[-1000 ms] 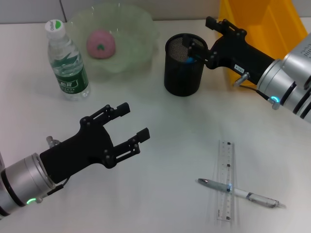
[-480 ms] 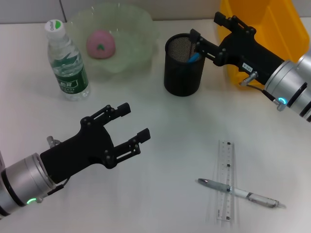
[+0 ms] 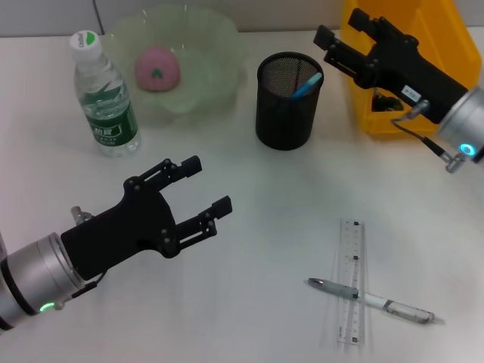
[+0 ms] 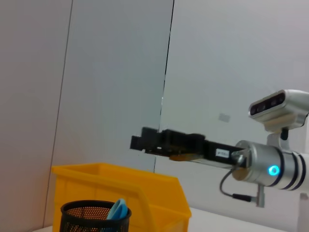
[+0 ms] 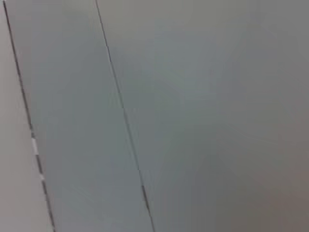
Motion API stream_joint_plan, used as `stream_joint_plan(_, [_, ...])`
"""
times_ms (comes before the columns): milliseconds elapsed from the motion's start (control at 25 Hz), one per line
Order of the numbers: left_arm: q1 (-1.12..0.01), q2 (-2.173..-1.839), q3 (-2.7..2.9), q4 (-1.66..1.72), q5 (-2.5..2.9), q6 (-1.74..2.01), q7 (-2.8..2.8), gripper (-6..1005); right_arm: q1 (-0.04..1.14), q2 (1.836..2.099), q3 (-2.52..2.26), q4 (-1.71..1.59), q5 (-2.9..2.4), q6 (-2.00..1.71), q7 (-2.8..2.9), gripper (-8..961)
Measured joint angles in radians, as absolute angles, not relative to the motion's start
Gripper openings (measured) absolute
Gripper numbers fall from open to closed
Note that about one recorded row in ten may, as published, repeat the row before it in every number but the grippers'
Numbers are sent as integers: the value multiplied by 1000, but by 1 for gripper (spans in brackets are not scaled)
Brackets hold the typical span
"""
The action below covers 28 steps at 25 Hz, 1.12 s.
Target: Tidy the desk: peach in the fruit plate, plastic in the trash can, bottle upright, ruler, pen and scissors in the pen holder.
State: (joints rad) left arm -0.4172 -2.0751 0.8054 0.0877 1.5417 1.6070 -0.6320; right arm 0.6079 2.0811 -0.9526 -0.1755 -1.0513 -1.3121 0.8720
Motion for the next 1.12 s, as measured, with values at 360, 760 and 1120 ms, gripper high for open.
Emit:
stream_joint_plan(360, [-420,-2070,806,91,1543,1600,-641,778,484,2073,-948,-351,-1244,-1449,1078,788])
stream_joint_plan(760, [-420,-2066,821,160,1635,1586,-715,777,431,2016,-936,-476,-1585,-1584,1206,788])
stream_joint_plan(1120, [-420,-2063,821,212,1726,1578,-788,776,445,2003,-916,-517,-1809,-1586,1224,787])
